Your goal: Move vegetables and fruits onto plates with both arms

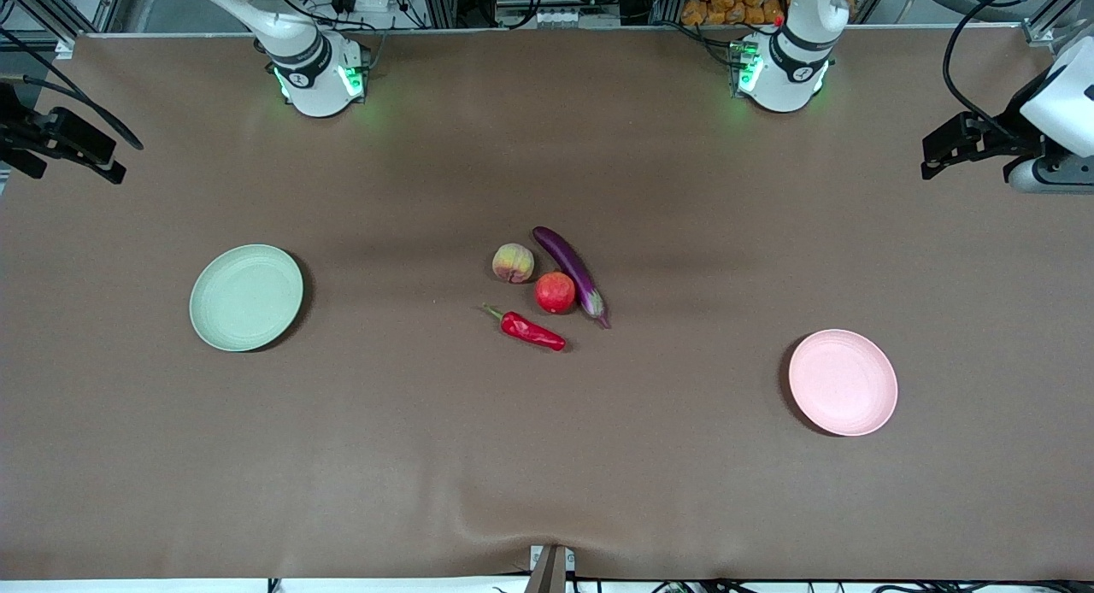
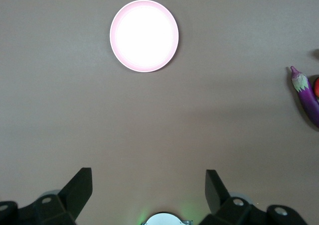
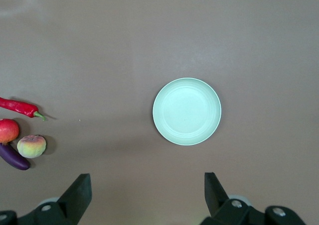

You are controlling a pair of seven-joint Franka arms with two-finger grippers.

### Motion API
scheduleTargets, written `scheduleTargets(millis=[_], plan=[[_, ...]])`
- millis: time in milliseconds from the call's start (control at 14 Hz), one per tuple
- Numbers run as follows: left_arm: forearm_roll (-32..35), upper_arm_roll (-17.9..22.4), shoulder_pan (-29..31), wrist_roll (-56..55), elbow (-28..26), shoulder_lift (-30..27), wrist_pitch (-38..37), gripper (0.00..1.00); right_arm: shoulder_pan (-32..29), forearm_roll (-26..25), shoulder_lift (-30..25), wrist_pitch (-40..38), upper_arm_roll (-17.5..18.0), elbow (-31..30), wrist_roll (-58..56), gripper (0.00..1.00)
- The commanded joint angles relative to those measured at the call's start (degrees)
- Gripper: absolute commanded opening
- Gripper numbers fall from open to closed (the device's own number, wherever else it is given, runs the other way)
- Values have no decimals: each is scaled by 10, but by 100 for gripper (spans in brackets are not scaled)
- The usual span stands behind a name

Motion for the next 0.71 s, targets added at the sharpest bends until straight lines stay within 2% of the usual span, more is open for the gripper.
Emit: scheduleTargets(millis=[0, 643], plan=[[1, -2, 4, 12, 3, 0, 3, 100, -5, 9, 2, -6, 1, 8, -10, 100], [13, 2, 5, 1, 7, 18, 5, 100, -7, 9, 2, -8, 0, 8, -8, 100]])
